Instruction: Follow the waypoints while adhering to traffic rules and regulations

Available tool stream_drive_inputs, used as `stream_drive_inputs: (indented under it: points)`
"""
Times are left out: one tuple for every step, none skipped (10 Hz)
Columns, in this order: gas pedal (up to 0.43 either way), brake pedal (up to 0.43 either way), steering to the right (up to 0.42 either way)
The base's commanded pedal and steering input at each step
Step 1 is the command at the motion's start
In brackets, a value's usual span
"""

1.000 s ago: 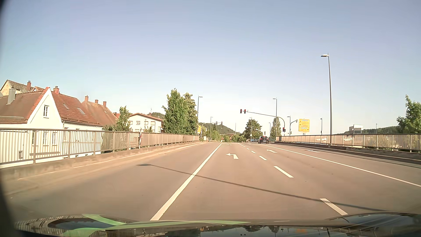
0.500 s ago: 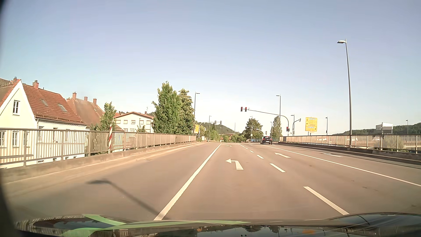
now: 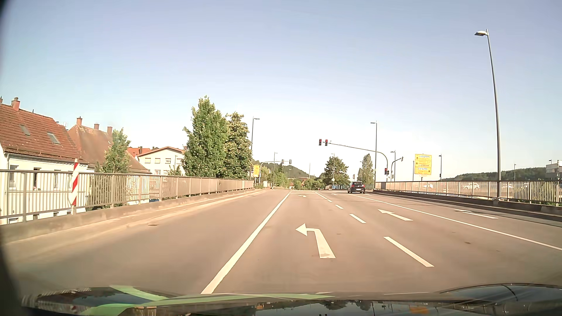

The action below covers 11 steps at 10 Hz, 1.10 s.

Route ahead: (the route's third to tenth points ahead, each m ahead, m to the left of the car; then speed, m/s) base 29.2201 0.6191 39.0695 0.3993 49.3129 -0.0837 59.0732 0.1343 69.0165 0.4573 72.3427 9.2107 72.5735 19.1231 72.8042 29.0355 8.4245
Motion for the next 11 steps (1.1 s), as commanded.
stream_drive_inputs:
  points:
    - [0.087, 0.000, 0.019]
    - [0.087, 0.000, 0.017]
    - [0.087, 0.000, 0.015]
    - [0.067, 0.000, 0.014]
    - [0.039, 0.000, 0.013]
    - [0.020, 0.000, 0.011]
    - [0.008, 0.000, 0.008]
    - [0.008, 0.000, 0.003]
    - [0.000, 0.000, -0.001]
    - [0.000, 0.000, -0.003]
    - [0.000, 0.000, -0.003]
